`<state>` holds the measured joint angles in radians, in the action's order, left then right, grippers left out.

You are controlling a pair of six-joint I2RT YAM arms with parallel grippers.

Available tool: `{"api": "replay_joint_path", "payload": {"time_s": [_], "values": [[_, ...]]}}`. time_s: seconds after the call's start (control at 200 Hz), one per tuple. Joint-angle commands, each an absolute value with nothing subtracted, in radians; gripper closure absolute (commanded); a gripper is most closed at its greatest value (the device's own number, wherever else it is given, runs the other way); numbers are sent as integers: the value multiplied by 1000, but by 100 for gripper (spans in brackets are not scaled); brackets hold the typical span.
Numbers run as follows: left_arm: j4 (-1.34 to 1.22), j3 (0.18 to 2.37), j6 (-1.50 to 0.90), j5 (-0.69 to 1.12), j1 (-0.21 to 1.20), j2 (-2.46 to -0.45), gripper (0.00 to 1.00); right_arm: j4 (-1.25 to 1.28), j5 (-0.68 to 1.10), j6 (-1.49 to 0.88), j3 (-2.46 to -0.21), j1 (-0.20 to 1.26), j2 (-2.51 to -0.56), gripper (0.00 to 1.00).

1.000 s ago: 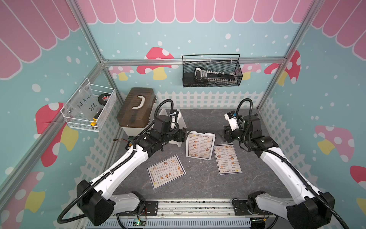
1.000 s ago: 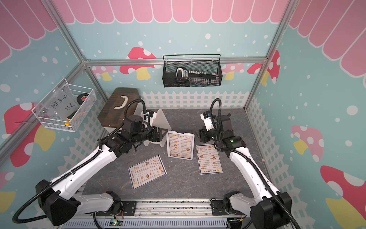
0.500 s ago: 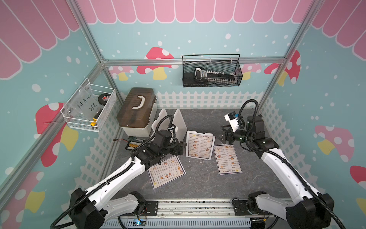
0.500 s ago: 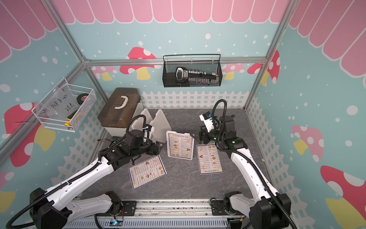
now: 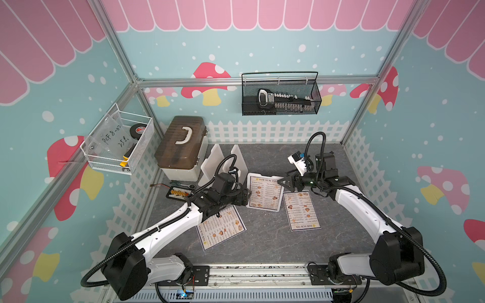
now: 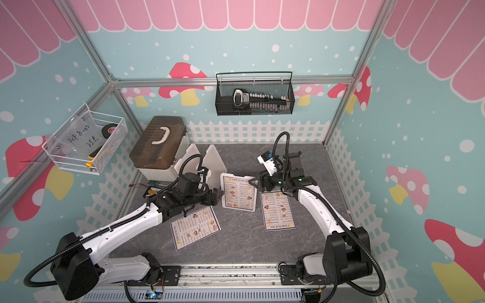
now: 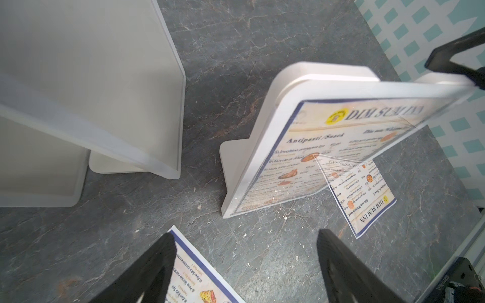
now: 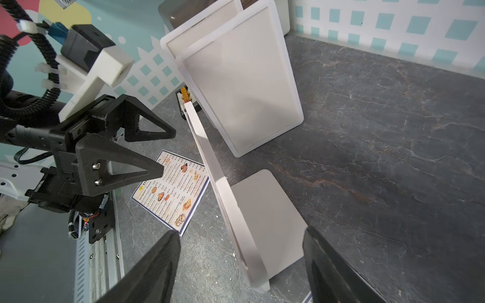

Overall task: Insert the menus into the narrow rack
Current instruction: Move the narrow rack to the center of the board.

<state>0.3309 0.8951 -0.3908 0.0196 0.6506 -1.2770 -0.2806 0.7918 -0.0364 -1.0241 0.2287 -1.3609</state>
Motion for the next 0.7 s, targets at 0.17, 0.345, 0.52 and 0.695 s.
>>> {"api": "replay_joint_path", "payload": {"time_s": [0.17,0.345,0.52,0.695], "values": [[261,917,-430,25,657,-1355,17,-317,883,15,-1042,229,-1371,34],[264,939,-437,14,656,-1395,18,-321,887,12,-1019,237,-1358,44],[276,964,-445,-5,655,-1423,18,-336,853,13,-1014,253,-1341,53],[293,992,-451,-12,655,-1448,19,-360,800,19,-999,267,-1313,57]]}}
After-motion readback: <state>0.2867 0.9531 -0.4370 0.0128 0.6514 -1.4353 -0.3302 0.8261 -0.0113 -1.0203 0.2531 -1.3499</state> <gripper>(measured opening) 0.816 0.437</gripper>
